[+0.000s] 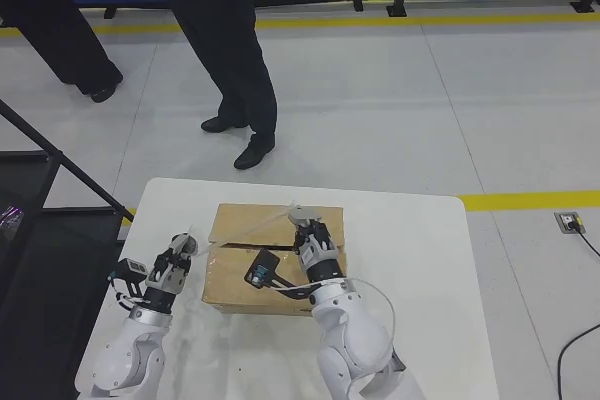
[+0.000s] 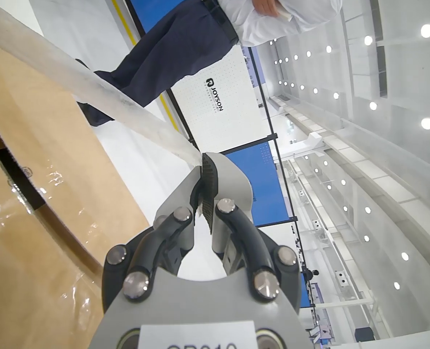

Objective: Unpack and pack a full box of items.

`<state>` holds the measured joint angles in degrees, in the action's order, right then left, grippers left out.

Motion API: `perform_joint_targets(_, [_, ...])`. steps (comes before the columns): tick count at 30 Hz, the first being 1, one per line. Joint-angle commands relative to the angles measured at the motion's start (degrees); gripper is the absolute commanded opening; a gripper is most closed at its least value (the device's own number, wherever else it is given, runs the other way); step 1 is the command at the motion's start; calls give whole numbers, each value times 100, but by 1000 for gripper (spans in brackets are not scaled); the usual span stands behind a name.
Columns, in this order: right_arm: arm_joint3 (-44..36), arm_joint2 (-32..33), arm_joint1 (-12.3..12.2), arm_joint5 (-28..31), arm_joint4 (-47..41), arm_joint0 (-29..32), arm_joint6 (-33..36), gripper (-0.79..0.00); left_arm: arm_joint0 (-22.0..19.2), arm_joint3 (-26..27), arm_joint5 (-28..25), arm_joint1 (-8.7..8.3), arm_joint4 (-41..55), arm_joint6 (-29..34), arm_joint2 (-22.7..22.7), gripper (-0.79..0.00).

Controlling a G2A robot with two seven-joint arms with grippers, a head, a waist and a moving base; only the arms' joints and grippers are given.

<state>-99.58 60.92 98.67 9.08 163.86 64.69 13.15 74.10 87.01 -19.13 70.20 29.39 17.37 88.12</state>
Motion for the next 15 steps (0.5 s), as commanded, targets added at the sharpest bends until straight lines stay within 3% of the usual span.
perform_joint_targets(1, [4,-3,0,-13,11,-3,-2,-785,0,-2,-3,0,4,-2,0,-785])
perform_joint_targets(8, [70,63,-15,-156,-142,73,-130,-785,26,47,38,4,25,-46,9,-785])
perform_joint_targets(15, [235,36,-101,-1125,391,119,-828,-785,136,180,-129,40,218,-179,19,-785])
